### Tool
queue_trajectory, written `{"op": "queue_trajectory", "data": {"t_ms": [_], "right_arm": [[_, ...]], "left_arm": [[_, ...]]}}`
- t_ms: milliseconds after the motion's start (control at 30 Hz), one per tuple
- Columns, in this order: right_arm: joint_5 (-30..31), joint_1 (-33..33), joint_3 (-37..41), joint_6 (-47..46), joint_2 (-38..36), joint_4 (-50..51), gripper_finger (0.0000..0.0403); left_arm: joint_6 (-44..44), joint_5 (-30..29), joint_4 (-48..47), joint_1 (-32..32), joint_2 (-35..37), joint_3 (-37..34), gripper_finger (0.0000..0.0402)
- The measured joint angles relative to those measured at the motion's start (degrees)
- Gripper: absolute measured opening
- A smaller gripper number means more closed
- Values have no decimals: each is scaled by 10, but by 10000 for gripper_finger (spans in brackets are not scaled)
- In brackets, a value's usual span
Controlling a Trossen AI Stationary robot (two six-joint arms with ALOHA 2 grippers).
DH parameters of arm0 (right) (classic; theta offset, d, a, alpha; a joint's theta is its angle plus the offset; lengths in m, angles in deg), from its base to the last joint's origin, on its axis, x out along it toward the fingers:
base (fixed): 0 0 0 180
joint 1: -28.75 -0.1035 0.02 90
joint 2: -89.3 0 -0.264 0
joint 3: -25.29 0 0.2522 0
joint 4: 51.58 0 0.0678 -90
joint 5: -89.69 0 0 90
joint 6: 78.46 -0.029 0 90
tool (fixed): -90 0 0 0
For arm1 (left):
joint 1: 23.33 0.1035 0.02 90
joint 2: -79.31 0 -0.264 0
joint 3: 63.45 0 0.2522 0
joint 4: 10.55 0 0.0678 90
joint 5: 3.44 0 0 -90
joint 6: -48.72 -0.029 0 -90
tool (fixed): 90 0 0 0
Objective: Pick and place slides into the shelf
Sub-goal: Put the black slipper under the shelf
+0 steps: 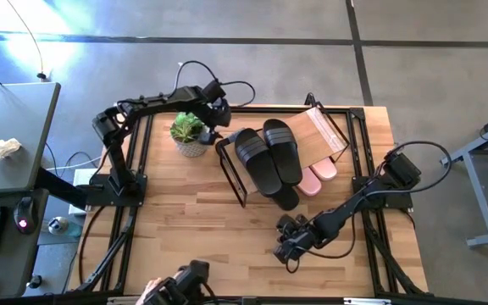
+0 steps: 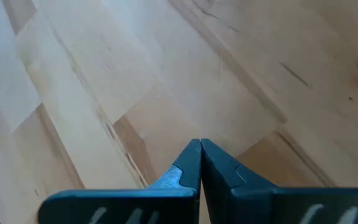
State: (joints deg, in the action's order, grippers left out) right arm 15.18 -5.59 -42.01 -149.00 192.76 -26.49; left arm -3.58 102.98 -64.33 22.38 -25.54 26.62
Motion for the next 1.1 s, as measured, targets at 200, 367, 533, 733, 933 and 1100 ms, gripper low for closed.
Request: {"op": "queue_trajectory", "data": {"t_ms": [200, 367, 533, 733, 933, 1100], "right_arm": [[3, 0, 0, 1, 0, 1, 0], [8, 0, 0, 1, 0, 4, 0], [10, 0, 0, -1, 0, 10, 0], [12, 0, 0, 0, 0, 14, 0], [21, 0, 0, 0, 0, 21, 0], [26, 0, 0, -1, 0, 26, 0]], "left_arm": [[-32, -25, 18, -27, -2, -1, 271], [-45, -55, 20, -41, -15, -1, 271], [-45, -88, 27, -52, -42, -1, 271], [-40, -106, 52, -54, -53, -1, 271], [-13, -108, 96, -52, -53, 0, 271], [-14, -114, 118, -52, -54, 0, 271]]}}
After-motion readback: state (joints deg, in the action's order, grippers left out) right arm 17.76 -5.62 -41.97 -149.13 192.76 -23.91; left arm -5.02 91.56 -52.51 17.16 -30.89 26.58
